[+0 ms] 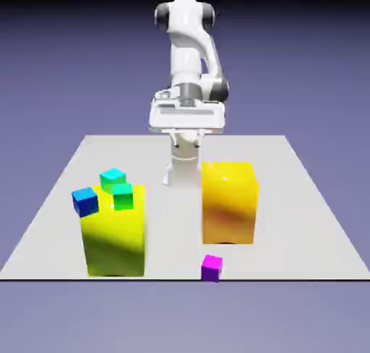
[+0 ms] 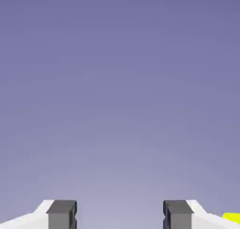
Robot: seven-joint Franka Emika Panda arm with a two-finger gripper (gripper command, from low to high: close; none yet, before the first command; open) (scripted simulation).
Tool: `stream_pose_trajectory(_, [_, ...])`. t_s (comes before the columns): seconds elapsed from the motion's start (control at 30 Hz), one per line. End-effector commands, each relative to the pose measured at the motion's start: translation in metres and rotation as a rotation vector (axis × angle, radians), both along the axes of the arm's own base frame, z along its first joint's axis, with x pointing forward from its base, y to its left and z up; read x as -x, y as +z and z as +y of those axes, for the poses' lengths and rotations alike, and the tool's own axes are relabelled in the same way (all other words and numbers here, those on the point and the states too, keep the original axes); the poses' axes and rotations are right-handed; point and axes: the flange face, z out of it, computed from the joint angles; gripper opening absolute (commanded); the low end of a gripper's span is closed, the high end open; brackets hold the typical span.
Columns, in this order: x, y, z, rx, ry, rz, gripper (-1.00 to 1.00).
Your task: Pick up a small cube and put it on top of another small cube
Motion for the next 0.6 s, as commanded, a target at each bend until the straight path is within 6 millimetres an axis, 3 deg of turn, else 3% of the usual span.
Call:
stream_pose_trajectory(0.0, [-0.009, -0.005, 0.002, -0.003, -0.009, 0.036, 0.0])
stream_pose_trajectory(0.27, [-0.075, -0.063, 0.018, -0.034, -0.09, 0.324, 0.0])
stream_pose_trajectory(0.57, [-0.132, -0.148, 0.037, -0.086, -0.195, 0.641, 0.0])
